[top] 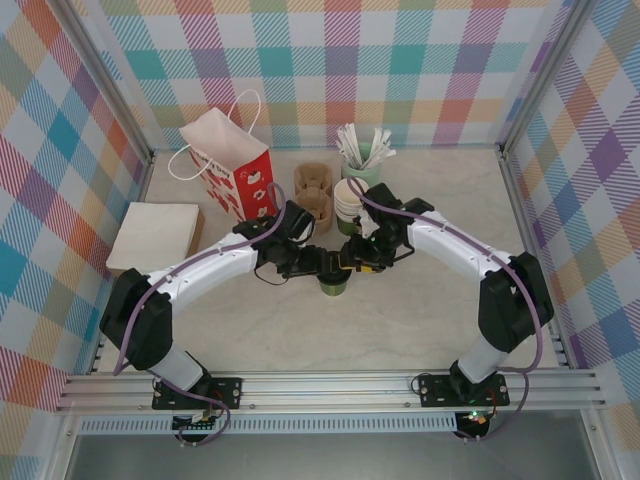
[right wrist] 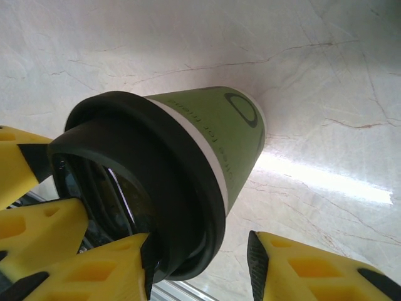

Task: Pack the takeout coffee

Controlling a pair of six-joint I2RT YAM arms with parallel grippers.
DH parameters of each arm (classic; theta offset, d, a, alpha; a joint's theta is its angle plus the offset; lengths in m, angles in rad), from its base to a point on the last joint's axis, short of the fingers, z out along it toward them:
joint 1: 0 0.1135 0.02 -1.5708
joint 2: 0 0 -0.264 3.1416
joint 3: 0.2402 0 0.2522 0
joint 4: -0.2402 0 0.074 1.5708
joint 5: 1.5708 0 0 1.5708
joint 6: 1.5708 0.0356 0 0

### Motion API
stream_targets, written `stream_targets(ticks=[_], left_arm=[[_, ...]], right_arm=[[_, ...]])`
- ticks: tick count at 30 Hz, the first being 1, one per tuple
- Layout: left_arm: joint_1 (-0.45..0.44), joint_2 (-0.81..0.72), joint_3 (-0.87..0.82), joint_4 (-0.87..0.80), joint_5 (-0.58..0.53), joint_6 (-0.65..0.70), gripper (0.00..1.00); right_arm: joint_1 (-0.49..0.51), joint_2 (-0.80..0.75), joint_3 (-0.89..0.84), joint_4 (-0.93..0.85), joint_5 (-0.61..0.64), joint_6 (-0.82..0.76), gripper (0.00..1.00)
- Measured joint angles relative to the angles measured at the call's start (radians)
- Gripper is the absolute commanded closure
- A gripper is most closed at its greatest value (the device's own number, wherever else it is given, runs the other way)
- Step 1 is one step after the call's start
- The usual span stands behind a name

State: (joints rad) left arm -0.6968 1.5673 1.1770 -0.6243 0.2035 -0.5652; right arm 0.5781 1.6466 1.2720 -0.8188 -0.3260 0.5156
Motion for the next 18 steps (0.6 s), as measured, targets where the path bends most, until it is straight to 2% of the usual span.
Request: stream_targets(ticks=[18], left_arm=[[0.000, -0.007, -0.028, 0.048, 0.014, 0.000, 0.44]], right_arm=[[0.001, 0.012, 0.014, -0.013, 0.003, -0.007, 0.54]])
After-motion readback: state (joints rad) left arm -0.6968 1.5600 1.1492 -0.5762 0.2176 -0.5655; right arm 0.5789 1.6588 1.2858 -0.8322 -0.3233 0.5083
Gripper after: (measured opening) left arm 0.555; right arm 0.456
